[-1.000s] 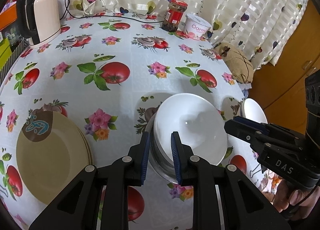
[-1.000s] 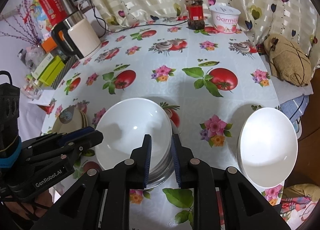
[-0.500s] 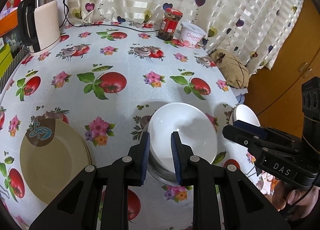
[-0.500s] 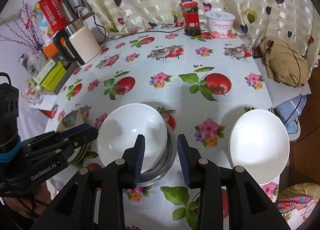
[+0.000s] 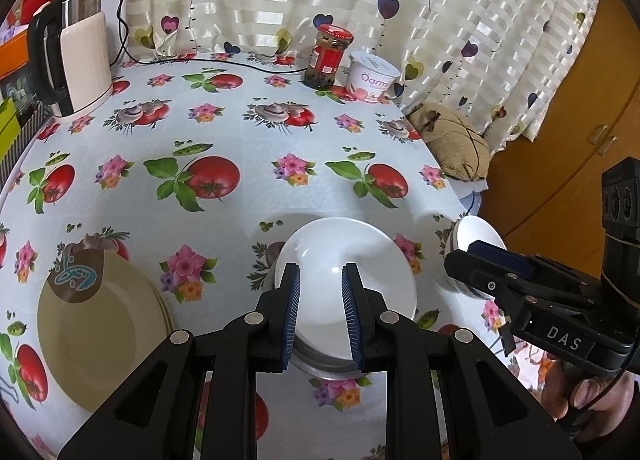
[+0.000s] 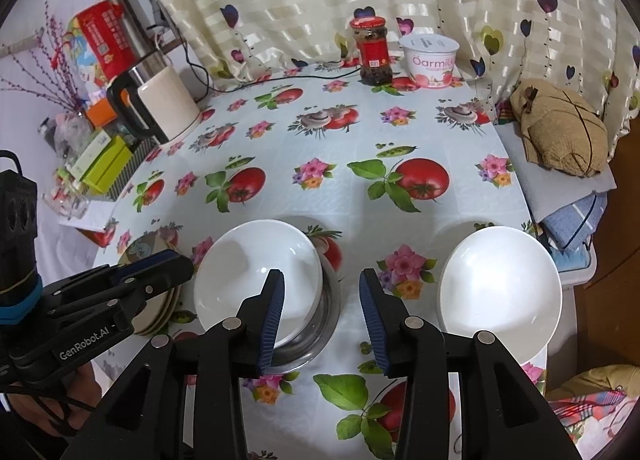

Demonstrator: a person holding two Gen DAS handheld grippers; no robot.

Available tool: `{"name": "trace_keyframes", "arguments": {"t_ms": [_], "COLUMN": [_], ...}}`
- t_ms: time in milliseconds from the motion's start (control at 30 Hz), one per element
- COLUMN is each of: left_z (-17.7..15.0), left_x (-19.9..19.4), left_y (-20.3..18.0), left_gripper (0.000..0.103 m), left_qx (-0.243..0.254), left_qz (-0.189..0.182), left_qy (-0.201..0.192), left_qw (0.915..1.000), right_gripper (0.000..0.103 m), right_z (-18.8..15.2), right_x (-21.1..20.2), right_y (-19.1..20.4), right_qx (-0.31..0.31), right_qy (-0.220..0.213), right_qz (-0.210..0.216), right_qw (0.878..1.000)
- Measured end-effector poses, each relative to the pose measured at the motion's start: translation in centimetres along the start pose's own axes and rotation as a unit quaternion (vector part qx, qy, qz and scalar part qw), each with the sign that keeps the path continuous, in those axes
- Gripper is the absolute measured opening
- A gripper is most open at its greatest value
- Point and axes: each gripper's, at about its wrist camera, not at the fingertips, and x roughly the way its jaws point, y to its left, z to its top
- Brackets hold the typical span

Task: Organize plates and bowls
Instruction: 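Move the right gripper to the second white bowl and close on its rim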

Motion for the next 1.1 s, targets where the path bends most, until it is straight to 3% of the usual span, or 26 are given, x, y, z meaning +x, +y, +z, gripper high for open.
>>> {"name": "trace_keyframes", "arguments": {"t_ms": [1100], "left_z": [1.6], "left_x": [2.8], "left_y": [-5.7], "left_gripper": [0.023], "left_qx": [0.046], "left_qz": [-0.031], "left_qy": [0.016], "left_qw": [0.9983], "right_gripper": [0.043], "right_z": [-0.2], "right_x": [-2.4], "right_y": [-5.7], "right_qx": [0.053], "right_qy": [-0.029], "right_qz": [-0.028], "right_qw": [0.998]}}
